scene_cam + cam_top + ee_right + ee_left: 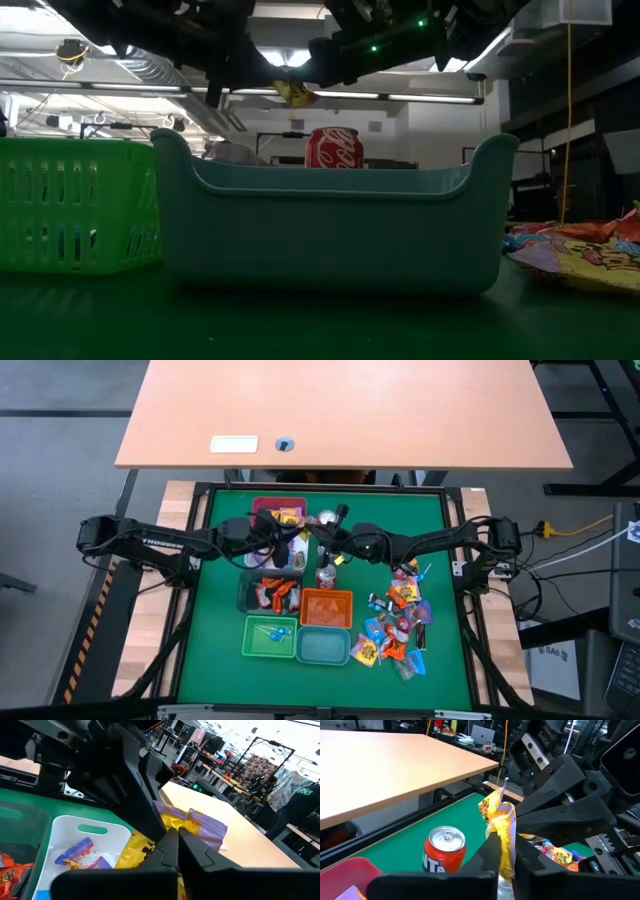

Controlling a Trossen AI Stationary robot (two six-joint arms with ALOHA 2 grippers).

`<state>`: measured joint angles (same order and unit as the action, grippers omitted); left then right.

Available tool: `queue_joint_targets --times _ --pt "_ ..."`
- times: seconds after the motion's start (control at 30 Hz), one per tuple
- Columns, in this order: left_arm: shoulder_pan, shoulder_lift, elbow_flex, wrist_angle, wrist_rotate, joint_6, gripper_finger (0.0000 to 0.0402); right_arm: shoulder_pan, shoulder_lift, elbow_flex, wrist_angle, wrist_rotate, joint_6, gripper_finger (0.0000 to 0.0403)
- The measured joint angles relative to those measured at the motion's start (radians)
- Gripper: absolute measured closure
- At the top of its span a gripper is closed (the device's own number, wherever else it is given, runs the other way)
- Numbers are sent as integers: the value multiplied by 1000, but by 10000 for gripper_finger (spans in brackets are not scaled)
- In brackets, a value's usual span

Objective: Sort candy
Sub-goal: Put the yellow candy into the red bin, then put the red candy into the center orange bin

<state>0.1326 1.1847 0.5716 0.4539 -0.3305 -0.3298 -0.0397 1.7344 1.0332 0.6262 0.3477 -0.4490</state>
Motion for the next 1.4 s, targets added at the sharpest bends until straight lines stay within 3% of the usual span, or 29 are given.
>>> queue_joint_targets --times 0.17,0.43,0.9,1.4 --pt "27 0 0 -2 0 1 394 0 -2 1 -3 7 71 347" --pt "136 0 0 -88 -17 88 399 16 -70 1 -137 192 63 270" --pt "318 0 0 -409 -52 132 397 20 -281 1 -878 188 356 265" --pt "347 0 0 -420 -111 127 299 20 -313 0 -1521 25 753 265"
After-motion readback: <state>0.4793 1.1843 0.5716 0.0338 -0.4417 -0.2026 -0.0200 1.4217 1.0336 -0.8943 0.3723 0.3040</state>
